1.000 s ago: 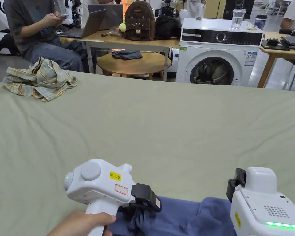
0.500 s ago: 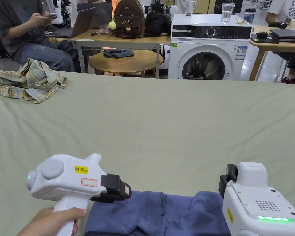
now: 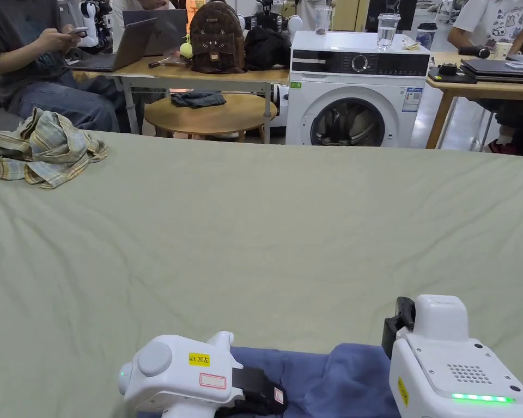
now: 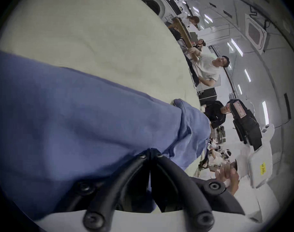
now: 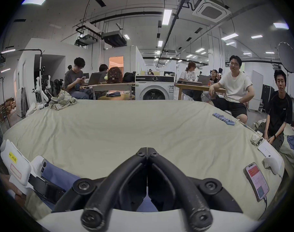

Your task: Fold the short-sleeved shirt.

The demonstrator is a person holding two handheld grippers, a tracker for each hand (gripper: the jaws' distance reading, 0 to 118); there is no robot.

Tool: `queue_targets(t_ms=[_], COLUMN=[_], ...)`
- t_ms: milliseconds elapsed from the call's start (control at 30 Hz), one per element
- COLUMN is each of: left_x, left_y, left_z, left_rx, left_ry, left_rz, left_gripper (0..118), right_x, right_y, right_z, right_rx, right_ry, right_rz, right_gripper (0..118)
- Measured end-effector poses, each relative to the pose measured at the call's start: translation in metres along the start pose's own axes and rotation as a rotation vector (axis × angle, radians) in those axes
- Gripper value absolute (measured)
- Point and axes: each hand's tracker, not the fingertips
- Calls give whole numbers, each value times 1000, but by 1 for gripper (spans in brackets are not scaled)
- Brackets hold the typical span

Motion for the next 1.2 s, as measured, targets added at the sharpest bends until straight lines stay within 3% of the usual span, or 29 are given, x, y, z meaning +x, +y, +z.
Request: queue_targets(t_ms=[233, 367, 500, 567, 633, 700, 833, 1000, 1067, 1100, 1133, 1200], left_x=[35, 25, 1, -6, -21, -32, -66, -88, -88, -86, -82, -107], left_y=[0, 8, 11, 1, 0, -4, -9, -21, -23, -23, -23, -14], left_z=[40, 98, 153, 176, 185, 188, 169, 137, 126, 122, 119, 121], left_rx=[24, 112, 198, 227, 192, 191, 168, 159, 144, 144, 140, 150], left_ry=[67, 78, 190, 209, 192, 191, 55, -232, -236, -214, -190, -175], left_rz=[-89, -106, -90, -42, -17, -2, 83, 138, 127, 117, 104, 122], left_gripper=[0, 0, 0, 17, 52, 59, 59, 59, 38, 19, 11, 8], right_x=[1, -1, -6, -9, -14, -17, -24, -25, -24, -23, -22, -20], right_y=[1, 3, 6, 7, 7, 6, 6, 5, 6, 7, 7, 7], right_z=[4, 2, -1, -2, -3, -3, -4, -1, 2, 4, 5, 5], right_rx=[3, 5, 13, 16, 15, 11, 8, 24, 41, 46, 52, 64], right_ry=[-6, -3, 5, 14, 18, 30, 42, 48, 44, 42, 40, 32], right_rz=[17, 15, 16, 17, 24, 20, 17, 15, 4, 2, 2, 4], right_gripper=[0, 0, 0, 0, 0, 0, 0, 0, 0, 0, 0, 0])
